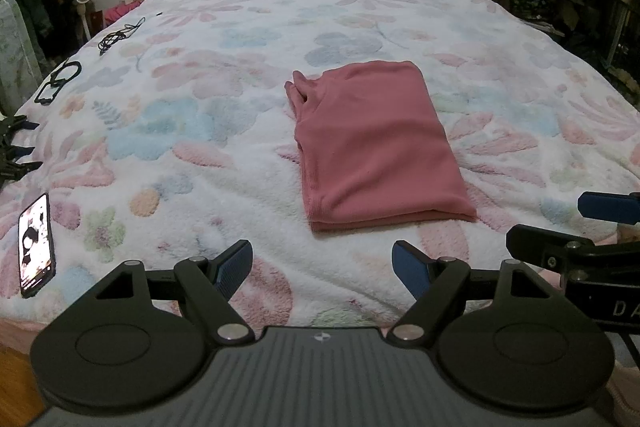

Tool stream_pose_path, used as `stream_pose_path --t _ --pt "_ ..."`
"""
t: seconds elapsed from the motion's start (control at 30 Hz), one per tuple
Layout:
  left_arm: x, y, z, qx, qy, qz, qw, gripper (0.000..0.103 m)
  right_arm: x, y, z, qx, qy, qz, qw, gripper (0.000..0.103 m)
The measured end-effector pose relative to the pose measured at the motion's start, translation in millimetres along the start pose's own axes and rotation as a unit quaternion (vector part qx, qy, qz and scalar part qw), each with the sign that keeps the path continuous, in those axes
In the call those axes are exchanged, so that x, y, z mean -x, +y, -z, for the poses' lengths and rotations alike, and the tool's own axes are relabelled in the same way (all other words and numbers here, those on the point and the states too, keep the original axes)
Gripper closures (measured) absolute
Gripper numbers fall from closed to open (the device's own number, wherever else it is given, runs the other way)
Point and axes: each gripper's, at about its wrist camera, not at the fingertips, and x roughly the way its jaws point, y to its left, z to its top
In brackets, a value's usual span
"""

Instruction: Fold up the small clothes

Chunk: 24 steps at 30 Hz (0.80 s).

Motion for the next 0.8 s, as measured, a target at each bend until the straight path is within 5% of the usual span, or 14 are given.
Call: stream_pose_path --t 0.8 --pt "2.4 1.7 -1.2 0.001 -0.009 0.003 1.0 0.011 1.0 2.8 -1.9 -0.002 -0.003 0.0 1.0 0.021"
